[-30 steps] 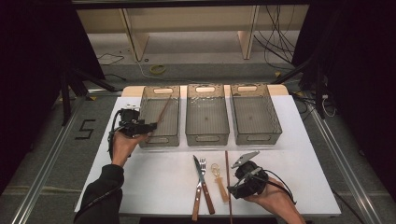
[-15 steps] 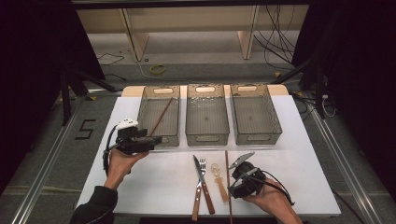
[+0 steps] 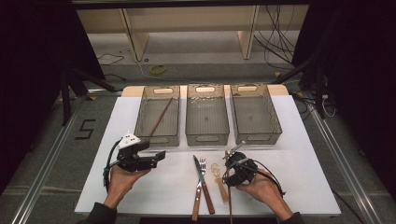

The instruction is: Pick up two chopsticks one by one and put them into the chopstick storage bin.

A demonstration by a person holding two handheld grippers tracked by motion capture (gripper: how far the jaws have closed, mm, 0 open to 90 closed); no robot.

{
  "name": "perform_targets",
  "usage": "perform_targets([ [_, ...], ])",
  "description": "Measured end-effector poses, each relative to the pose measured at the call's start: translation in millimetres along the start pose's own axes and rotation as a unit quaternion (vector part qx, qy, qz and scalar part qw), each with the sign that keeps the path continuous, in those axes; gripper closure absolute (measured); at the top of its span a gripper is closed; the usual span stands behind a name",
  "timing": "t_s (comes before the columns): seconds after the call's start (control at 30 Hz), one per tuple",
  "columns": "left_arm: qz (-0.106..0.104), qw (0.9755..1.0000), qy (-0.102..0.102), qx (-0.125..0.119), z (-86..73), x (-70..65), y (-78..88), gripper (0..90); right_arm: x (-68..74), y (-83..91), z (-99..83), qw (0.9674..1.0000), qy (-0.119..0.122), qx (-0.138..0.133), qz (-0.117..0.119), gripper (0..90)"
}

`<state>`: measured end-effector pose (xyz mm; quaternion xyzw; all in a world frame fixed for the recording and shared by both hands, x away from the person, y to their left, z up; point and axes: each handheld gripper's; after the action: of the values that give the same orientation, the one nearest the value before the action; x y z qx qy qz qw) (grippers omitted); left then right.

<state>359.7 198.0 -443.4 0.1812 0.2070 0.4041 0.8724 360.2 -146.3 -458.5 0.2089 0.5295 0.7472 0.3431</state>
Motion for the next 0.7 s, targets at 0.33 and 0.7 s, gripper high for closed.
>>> perform_targets([
  [0.33, -0.005, 0.9998, -0.004, 0.018, -9.6, -3.4, -5.7, 19.5, 5.1, -5.2, 3.5, 0.9993, 0.020, 0.032, -0.001, 51.5],
  [0.7, -0.005, 0.9996, -0.003, 0.026, -14.1, -5.0, -6.2, 19.7, 3.3, -5.6, 9.0, 0.9976, 0.038, 0.058, 0.008, 56.8],
])
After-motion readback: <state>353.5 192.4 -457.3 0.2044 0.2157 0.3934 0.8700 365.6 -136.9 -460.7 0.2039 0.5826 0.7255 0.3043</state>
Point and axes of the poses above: each handheld gripper's, and its own axes: y roughly backward along the jaws, z roughly out of its top, x roughly to its left, and after that the axes turned 2 degrees about -z, right-handed
